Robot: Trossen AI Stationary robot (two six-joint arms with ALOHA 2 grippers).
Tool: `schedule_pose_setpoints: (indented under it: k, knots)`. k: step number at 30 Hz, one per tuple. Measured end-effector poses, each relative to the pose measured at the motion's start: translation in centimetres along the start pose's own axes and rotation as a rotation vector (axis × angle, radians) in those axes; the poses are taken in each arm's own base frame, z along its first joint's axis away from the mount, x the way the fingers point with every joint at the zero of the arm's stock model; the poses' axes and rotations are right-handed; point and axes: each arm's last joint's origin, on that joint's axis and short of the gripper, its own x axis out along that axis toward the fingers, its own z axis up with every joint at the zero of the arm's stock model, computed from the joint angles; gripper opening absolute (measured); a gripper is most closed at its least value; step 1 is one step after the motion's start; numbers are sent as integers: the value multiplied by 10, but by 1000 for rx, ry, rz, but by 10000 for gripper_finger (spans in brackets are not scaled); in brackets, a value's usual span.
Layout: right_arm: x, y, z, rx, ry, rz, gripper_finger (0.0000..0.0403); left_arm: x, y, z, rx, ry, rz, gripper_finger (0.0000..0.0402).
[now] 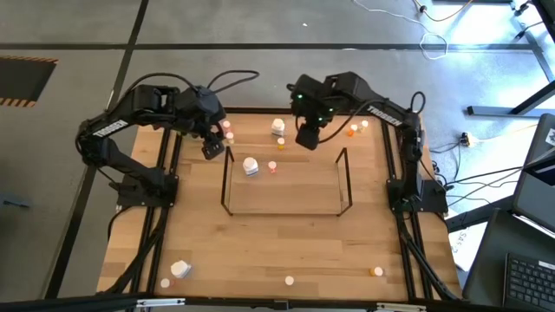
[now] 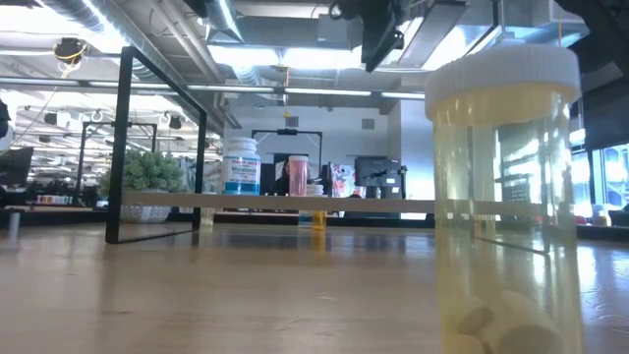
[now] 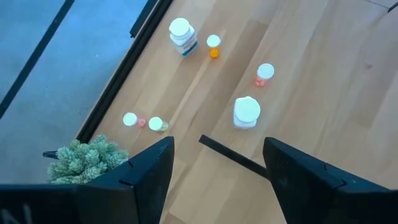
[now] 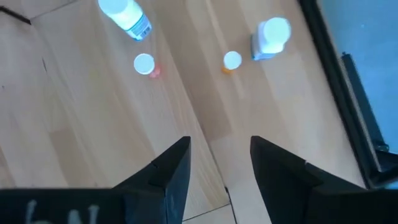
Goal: Pick and place medicine bottles onto shelf by color
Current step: Put the left orange pill bottle on the shelf
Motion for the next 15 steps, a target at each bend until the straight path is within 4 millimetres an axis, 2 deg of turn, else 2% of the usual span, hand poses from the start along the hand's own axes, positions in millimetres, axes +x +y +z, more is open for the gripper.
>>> schedule_pose_setpoints:
  k: [6, 11, 15]
  knots:
    - [-29, -3, -12, 50, -67, -70, 168, 1, 0, -1, 4, 11, 9, 241]
    - [-39, -4, -16, 66, -97, -83, 168, 1, 1, -1, 6, 13, 36, 241]
    - [-36, -1, -21, 49, -108, -77, 168, 1, 1, -1, 6, 13, 36, 241]
